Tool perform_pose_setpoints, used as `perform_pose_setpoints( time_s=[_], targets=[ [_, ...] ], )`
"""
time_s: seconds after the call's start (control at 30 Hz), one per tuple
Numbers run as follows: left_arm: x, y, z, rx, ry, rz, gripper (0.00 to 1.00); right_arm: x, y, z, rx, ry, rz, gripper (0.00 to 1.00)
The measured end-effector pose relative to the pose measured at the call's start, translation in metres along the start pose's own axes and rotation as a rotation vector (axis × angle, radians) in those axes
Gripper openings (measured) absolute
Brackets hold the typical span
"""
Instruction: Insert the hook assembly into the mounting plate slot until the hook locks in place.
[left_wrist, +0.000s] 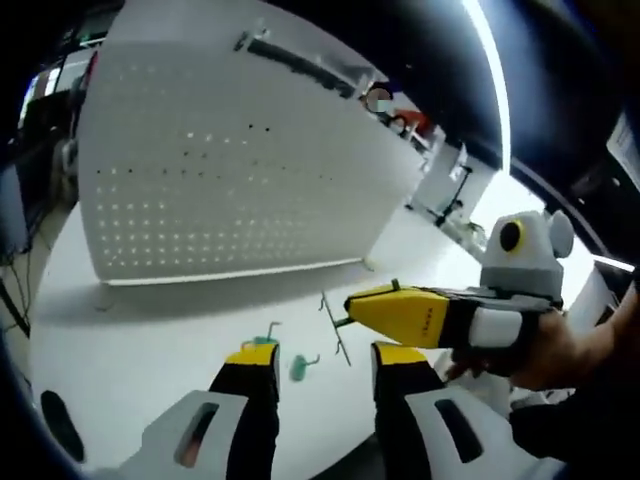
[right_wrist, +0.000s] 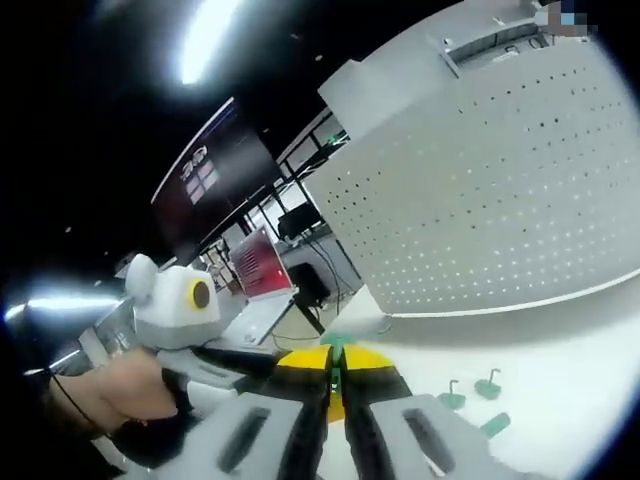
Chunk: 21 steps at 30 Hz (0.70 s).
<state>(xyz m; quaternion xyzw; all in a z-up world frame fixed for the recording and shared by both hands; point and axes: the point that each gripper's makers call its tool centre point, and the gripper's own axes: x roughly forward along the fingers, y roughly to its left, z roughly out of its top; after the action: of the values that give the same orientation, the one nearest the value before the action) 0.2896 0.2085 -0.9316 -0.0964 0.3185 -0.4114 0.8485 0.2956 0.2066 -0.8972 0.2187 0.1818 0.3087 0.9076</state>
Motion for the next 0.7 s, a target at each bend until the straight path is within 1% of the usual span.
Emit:
perform_pose_setpoints(
  time_s=[0.13, 0.3, 0.37, 0.43, 0.6, 0.7],
  targets=[
    [0.000, 0.000, 0.000, -0.019, 0.000, -0.007, 0.28, 0.001, 0.002, 0.000, -0.004, -0.006, 0.004, 0.00],
    [-0.001, -0.002, 0.002, -0.052, -0.013, -0.028, 0.18, 0.000, 0.006, 0.001, -0.013, -0.012, 0.007, 0.00],
    [-0.001, -0.001, 0.003, -0.071, -0.019, -0.024, 0.19, -0.001, 0.009, 0.004, -0.026, -0.019, 0.010, 0.00],
    [-0.001, -0.003, 0.004, -0.084, -0.024, -0.034, 0.17, -0.001, 0.010, 0.005, -0.040, -0.023, 0.009, 0.00],
    [-0.001, -0.010, 0.005, -0.131, -0.039, -0.070, 0.09, -0.002, 0.011, 0.006, -0.050, -0.029, 0.009, 0.00],
    [-0.002, -0.012, 0.006, -0.148, -0.046, -0.082, 0.06, -0.003, 0.013, 0.006, -0.060, -0.033, 0.010, 0.00]
  ],
)
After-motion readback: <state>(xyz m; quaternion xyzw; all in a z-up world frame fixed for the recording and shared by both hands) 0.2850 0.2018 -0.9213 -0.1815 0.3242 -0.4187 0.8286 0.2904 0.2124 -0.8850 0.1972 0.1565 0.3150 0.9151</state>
